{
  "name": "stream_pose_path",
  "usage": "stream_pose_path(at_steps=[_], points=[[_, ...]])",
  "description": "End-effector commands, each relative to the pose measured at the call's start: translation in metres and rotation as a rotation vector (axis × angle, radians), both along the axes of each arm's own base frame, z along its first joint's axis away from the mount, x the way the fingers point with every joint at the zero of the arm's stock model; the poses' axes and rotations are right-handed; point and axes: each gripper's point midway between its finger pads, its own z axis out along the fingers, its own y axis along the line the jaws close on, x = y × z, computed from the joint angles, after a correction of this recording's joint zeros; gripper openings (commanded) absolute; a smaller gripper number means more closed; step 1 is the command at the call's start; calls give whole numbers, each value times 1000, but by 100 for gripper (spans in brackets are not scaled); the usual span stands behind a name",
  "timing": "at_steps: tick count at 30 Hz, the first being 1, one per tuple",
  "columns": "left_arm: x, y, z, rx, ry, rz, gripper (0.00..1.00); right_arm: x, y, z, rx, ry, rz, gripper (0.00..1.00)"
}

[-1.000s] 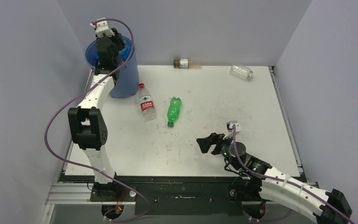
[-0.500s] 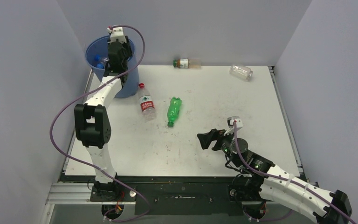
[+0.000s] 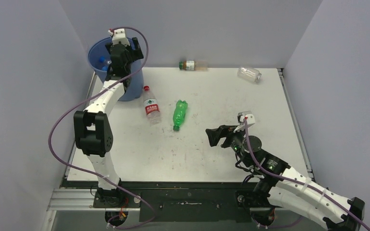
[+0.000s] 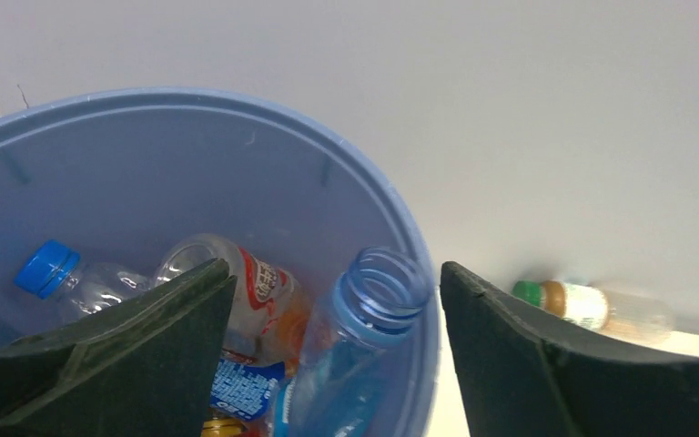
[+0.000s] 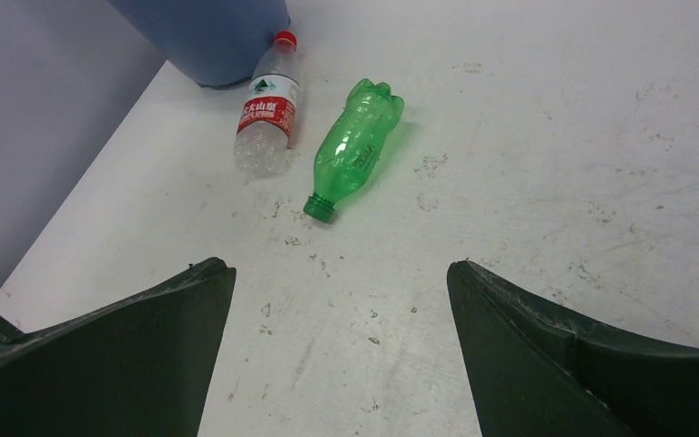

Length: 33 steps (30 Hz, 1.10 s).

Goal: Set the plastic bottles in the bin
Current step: Place the plastic bottle in the trash bin, then pick up the plastic bottle at the center of the board.

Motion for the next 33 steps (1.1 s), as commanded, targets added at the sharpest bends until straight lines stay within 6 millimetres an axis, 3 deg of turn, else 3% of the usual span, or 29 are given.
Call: stream_pose_path(at_steps=[1, 3, 5, 7, 9, 11, 14, 19, 23, 26, 29, 33], points=[[-42, -7, 128, -62, -235, -28, 87, 6, -4, 31, 15, -53, -26, 90], [-66, -3, 159, -85, -297, -21, 96, 7, -4, 36, 14, -58, -30, 90], [-94, 2, 182, -120, -347, -7, 96, 8, -5, 40, 6, -58, -41, 90], [-126, 5, 198, -162, -393, -18, 96, 12, -8, 43, -10, -55, -65, 90], [-156, 5, 199, -206, -409, -47, 96, 18, -11, 46, -27, -48, -103, 90], [-184, 1, 188, -236, -384, -92, 96, 27, -15, 43, -57, -28, -146, 90], [-213, -17, 154, -272, -269, -197, 96, 47, -17, 28, -100, 57, -196, 90], [-258, -39, 85, -395, -90, -312, 96, 82, -13, -8, 68, 200, -144, 90], [-283, -49, 31, -473, -18, -362, 96, 100, 13, -28, 157, 200, -90, 90], [-297, -50, 0, -507, 24, -371, 96, 105, 43, -49, 145, 243, -25, 90], [-308, -49, -16, -510, 23, -371, 96, 109, 74, -60, 105, 256, 23, 90], [-318, -41, -20, -515, -27, -350, 96, 127, 96, -81, 50, 295, -9, 90]])
